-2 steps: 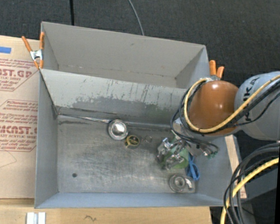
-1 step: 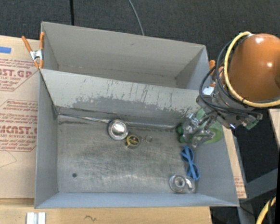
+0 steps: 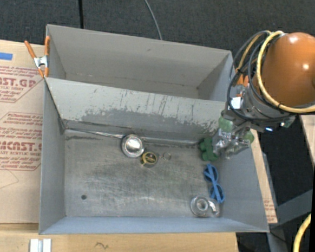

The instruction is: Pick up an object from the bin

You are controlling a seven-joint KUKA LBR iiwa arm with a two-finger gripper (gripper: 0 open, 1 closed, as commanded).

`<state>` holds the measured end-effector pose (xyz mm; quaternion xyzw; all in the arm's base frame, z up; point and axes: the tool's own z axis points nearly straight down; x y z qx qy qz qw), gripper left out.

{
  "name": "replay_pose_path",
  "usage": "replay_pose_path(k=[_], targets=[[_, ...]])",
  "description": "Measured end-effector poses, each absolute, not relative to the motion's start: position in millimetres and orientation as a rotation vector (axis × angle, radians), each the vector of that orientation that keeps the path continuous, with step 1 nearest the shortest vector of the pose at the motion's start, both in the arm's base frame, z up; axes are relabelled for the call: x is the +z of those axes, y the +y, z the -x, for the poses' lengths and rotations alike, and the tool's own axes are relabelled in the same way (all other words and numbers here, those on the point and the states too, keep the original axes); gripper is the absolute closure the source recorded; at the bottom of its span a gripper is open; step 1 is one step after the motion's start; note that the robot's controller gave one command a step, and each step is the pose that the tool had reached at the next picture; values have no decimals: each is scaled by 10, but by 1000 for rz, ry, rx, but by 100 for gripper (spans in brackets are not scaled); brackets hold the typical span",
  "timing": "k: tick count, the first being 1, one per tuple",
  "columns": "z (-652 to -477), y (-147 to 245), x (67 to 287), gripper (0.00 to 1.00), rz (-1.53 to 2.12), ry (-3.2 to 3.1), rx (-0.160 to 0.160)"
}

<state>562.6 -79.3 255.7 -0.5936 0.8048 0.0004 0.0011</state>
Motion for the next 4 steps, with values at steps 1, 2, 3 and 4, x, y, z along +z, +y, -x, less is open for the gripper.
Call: replay_pose_path(k=[1, 2, 3, 4], targets=[[-5235, -1489, 1432, 100, 1806, 2568, 21], [-5525, -1169, 1926, 100, 2177, 2259, 0], [-5517, -1175, 1915, 0, 2176, 2262, 4], [-5210, -1104, 780, 0, 2045, 2377, 18]])
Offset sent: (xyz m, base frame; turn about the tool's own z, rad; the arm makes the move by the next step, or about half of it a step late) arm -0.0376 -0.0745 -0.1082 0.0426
